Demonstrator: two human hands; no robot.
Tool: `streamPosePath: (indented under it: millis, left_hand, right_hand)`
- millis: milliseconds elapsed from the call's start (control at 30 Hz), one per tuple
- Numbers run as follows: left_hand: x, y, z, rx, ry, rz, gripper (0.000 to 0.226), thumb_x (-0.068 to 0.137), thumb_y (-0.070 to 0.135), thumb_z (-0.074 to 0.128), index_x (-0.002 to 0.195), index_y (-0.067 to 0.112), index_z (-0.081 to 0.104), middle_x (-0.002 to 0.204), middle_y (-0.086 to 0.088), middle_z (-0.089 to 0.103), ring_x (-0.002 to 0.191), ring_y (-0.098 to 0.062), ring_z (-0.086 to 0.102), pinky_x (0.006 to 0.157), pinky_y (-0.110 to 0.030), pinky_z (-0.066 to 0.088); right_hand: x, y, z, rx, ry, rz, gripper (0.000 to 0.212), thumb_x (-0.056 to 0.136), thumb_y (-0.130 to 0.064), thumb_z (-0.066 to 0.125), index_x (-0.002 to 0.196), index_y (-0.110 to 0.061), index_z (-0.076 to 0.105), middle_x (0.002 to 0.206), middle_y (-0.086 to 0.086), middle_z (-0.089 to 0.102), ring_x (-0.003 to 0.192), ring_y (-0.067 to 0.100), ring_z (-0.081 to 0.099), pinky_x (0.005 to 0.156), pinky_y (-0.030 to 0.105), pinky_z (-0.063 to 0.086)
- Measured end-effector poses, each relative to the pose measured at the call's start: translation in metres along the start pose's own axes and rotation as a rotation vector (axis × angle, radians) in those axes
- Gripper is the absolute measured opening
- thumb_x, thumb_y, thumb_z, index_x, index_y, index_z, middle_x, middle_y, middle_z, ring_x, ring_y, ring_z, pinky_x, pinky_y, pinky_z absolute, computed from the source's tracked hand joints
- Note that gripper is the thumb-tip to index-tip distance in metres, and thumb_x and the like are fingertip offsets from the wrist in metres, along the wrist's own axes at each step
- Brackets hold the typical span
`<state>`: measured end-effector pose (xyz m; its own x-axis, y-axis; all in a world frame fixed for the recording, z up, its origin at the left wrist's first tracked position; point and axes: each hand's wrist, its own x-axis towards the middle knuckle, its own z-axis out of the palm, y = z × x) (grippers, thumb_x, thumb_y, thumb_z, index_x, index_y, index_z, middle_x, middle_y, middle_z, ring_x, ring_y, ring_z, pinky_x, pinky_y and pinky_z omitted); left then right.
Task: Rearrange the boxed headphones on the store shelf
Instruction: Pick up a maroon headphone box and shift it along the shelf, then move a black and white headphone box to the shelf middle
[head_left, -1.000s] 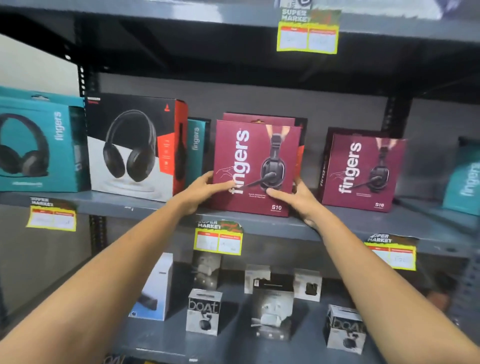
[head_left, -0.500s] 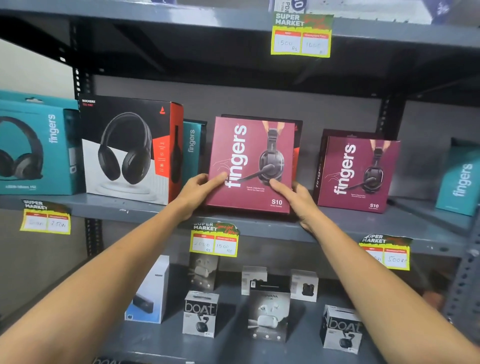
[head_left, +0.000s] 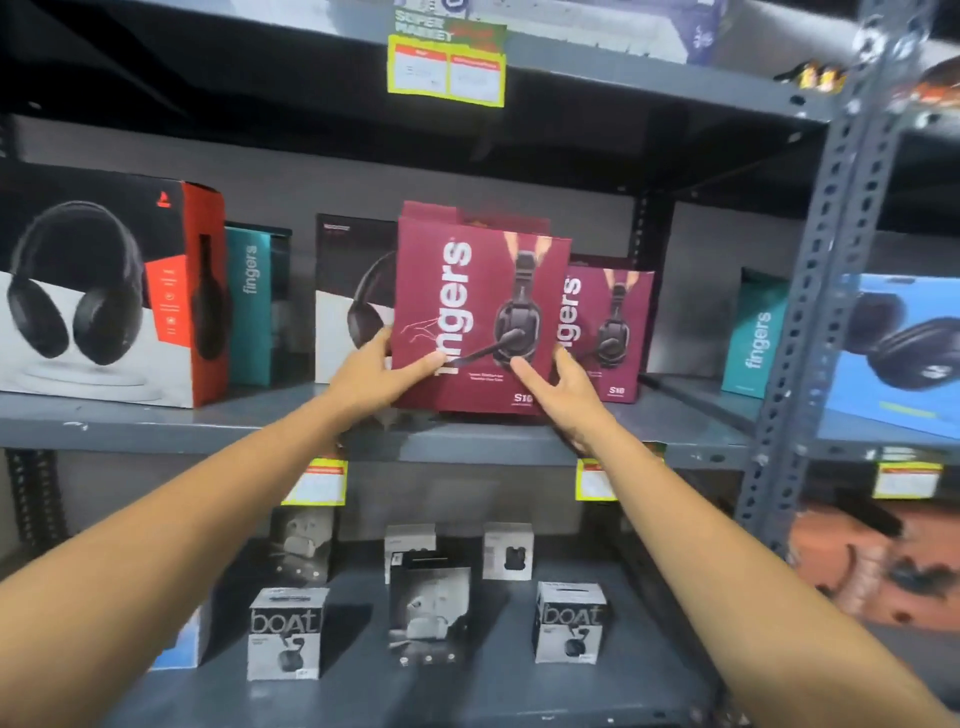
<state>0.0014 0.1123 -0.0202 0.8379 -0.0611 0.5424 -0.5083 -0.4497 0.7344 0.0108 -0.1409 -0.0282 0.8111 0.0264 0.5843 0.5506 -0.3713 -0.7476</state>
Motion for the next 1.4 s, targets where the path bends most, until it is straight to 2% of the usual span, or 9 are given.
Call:
streamPosePath:
  millis: [100, 267, 633, 767, 867, 967, 1133, 1300, 1400]
  left_hand:
    - [0.015, 0.033, 0.052, 0.111, 0.055, 0.115, 0.069, 0.076, 0.068, 0.063, 0.13, 0.025, 0.052, 0.116, 0.01, 0.065, 0.103, -0.014, 0.061, 0.088, -0.029, 0.045]
    - [0.037, 0.063, 0.131, 0.131, 0.009, 0.104, 0.061, 0.083, 0.058, 0.063, 0.126, 0.015, 0.054, 0.123, -0.006, 0.067, 0.11, -0.027, 0.062, 0.092, -0.036, 0.049]
    - [0.029, 0.054, 0.173, 0.346, -0.053, 0.067, 0.067, 0.086, 0.06, 0.056, 0.129, 0.01, 0.044, 0.129, -0.011, 0.064, 0.109, -0.031, 0.064, 0.09, -0.047, 0.053]
    - [0.02, 0.057, 0.172, 0.334, 0.059, 0.088, 0.061, 0.081, 0.062, 0.061, 0.115, 0.012, 0.05, 0.113, -0.007, 0.067, 0.098, -0.027, 0.065, 0.082, -0.043, 0.054]
    - [0.01, 0.056, 0.159, 0.383, 0.25, 0.131, 0.06, 0.079, 0.066, 0.057, 0.108, 0.014, 0.054, 0.099, -0.001, 0.066, 0.089, -0.022, 0.063, 0.073, -0.038, 0.052]
    - [-0.001, 0.044, 0.135, 0.42, 0.36, 0.176, 0.042, 0.083, 0.055, 0.059, 0.097, 0.016, 0.058, 0.084, 0.003, 0.063, 0.081, -0.022, 0.061, 0.066, -0.035, 0.048]
    - [-0.029, 0.011, 0.077, 0.593, 0.37, 0.219, 0.027, 0.086, 0.043, 0.059, 0.082, 0.016, 0.062, 0.078, 0.001, 0.068, 0.082, -0.027, 0.063, 0.07, -0.038, 0.048]
    - [-0.06, -0.027, 0.0, 0.712, 0.374, 0.155, 0.022, 0.085, 0.037, 0.061, 0.077, 0.018, 0.062, 0.075, 0.0, 0.069, 0.083, -0.028, 0.062, 0.073, -0.037, 0.041]
    - [-0.07, -0.048, -0.055, 0.507, 0.513, 0.012, 0.019, 0.083, 0.028, 0.067, 0.073, 0.012, 0.066, 0.075, -0.004, 0.07, 0.08, -0.029, 0.065, 0.074, -0.041, 0.05]
  right_hand:
    - [-0.002, 0.013, -0.051, -0.033, 0.093, -0.025, 0.072, 0.082, -0.051, 0.066, 0.144, -0.026, 0.039, 0.138, -0.014, 0.052, 0.125, 0.006, 0.047, 0.102, 0.024, 0.036]
    - [0.003, 0.038, -0.128, -0.099, 0.173, 0.0, 0.063, 0.085, -0.045, 0.065, 0.14, -0.024, 0.044, 0.133, -0.005, 0.059, 0.12, 0.013, 0.054, 0.102, 0.033, 0.044]
    - [0.004, 0.082, -0.159, -0.118, 0.009, 0.152, 0.05, 0.088, -0.042, 0.063, 0.129, -0.024, 0.042, 0.125, 0.0, 0.061, 0.107, 0.014, 0.061, 0.097, 0.041, 0.05]
    - [-0.015, 0.077, -0.15, -0.108, 0.346, 0.063, 0.069, 0.08, -0.041, 0.073, 0.131, -0.013, 0.036, 0.118, 0.003, 0.053, 0.107, 0.018, 0.054, 0.093, 0.038, 0.049]
    - [-0.033, 0.068, -0.139, -0.264, 0.538, -0.227, 0.034, 0.083, -0.04, 0.068, 0.094, -0.019, 0.044, 0.089, 0.008, 0.054, 0.082, 0.024, 0.052, 0.069, 0.037, 0.046]
    - [-0.041, 0.055, -0.114, -0.53, 0.342, -0.388, 0.03, 0.085, -0.038, 0.062, 0.069, -0.021, 0.044, 0.069, -0.006, 0.047, 0.072, 0.015, 0.042, 0.061, 0.027, 0.029]
    - [-0.047, 0.027, -0.038, -0.752, 0.051, -0.382, 0.031, 0.085, -0.028, 0.061, 0.062, -0.018, 0.044, 0.064, -0.002, 0.048, 0.069, 0.025, 0.048, 0.065, 0.038, 0.041]
    - [-0.038, -0.003, 0.043, -0.695, -0.042, -0.398, 0.031, 0.085, -0.018, 0.057, 0.061, -0.018, 0.038, 0.065, 0.001, 0.046, 0.068, 0.031, 0.049, 0.059, 0.037, 0.036]
    - [-0.028, -0.025, 0.107, -0.577, -0.144, -0.348, 0.028, 0.085, -0.024, 0.06, 0.063, -0.019, 0.043, 0.07, 0.002, 0.053, 0.075, 0.03, 0.055, 0.062, 0.035, 0.036]
